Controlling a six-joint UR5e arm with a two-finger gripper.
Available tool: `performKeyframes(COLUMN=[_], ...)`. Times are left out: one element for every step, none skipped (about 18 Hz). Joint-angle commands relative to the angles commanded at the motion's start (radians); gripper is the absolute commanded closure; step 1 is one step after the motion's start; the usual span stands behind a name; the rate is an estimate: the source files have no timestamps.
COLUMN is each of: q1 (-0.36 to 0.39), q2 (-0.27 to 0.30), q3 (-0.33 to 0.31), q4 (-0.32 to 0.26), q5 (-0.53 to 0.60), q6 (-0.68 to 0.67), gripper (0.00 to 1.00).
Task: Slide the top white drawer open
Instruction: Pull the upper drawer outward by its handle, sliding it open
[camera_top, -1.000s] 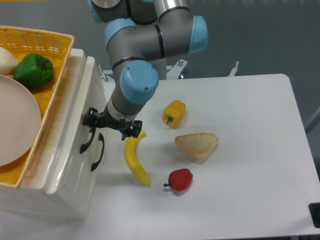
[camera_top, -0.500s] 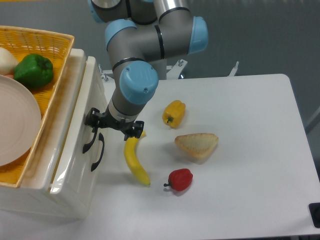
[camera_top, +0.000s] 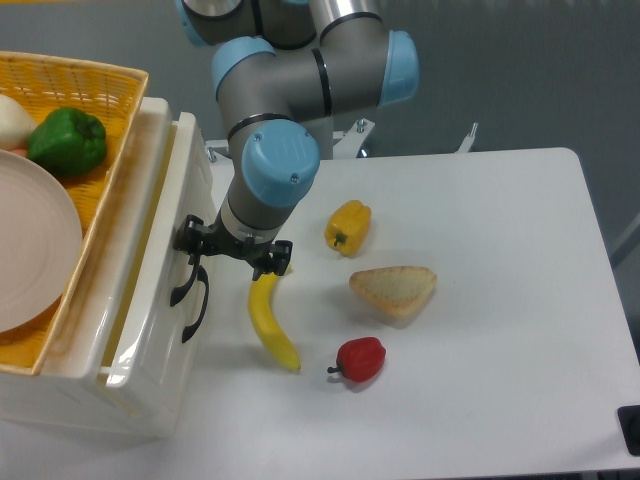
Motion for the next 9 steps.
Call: performKeyframes(q1=[0.002, 0.003, 0.003, 0.006, 0.008, 0.008, 0.008, 0.011, 0.017], q2=[0.000, 0.002, 0.002, 0.002, 0.002, 0.000, -0.002, 0.000, 0.002], q3=[0.002, 0.002, 0.003, 0.003, 0.003, 0.003, 0.003, 0.003, 0.003], q4=[0.000, -0.002, -0.002, 0.000, 0.000, 0.000, 0.000, 0.000, 0.000], q5=[0.002, 0.000, 0.000, 0.000, 0.000, 0.002, 0.002, 0.002, 0.002], q6=[0.000, 0.000, 0.000, 0.000, 0.000, 0.000, 0.000, 0.000, 0.002], gripper=[0.00, 0.00, 0.00, 0.00, 0.00, 0.00, 0.00, 0.00, 0.00])
